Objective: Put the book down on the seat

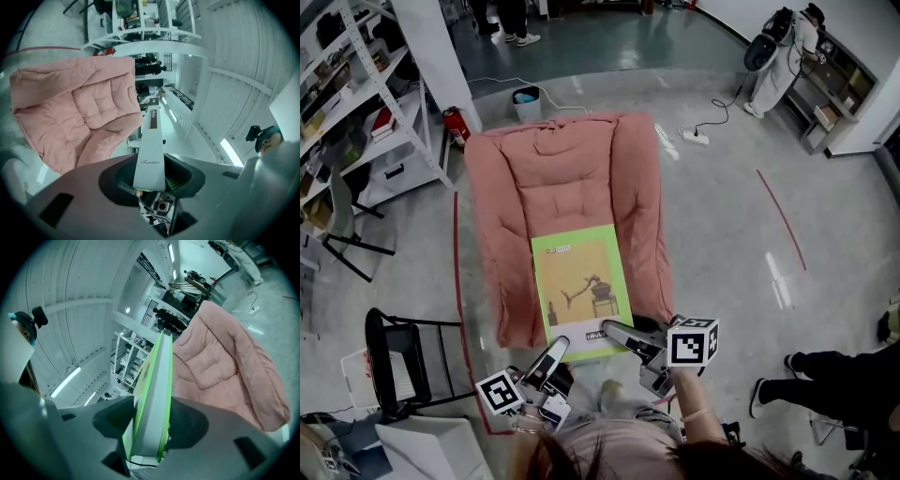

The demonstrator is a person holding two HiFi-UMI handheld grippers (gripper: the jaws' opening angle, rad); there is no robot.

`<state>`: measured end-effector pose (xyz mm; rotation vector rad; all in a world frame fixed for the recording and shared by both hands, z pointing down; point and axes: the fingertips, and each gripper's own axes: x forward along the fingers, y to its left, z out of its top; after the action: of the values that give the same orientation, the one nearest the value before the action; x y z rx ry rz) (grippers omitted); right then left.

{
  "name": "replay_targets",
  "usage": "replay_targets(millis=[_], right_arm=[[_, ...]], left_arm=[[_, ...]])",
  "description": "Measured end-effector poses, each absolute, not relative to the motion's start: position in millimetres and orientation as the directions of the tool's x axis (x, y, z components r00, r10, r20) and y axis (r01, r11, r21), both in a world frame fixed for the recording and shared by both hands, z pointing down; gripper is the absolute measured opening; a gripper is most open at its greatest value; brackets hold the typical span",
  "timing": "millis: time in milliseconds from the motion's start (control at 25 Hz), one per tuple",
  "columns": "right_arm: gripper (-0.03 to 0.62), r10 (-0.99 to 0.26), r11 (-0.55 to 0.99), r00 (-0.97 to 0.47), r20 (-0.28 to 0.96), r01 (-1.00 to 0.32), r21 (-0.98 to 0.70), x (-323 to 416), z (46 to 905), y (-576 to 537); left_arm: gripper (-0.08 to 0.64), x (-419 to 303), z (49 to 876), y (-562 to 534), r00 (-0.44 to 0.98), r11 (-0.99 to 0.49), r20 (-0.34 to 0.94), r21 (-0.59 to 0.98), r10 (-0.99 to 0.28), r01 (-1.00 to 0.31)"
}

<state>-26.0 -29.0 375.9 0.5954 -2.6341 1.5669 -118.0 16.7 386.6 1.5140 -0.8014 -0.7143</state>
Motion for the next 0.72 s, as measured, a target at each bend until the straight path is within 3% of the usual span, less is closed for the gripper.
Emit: replay_targets(millis=[720], right_arm=[[0.224, -0.305, 0.265, -0.895, 0.325, -0.407, -0.874, -53.8, 455.3, -86.9]], left_arm=[[0.15, -146.6, 463.6, -42.8, 0.596, 0.123, 0.118, 0.992, -0.794, -0.034]])
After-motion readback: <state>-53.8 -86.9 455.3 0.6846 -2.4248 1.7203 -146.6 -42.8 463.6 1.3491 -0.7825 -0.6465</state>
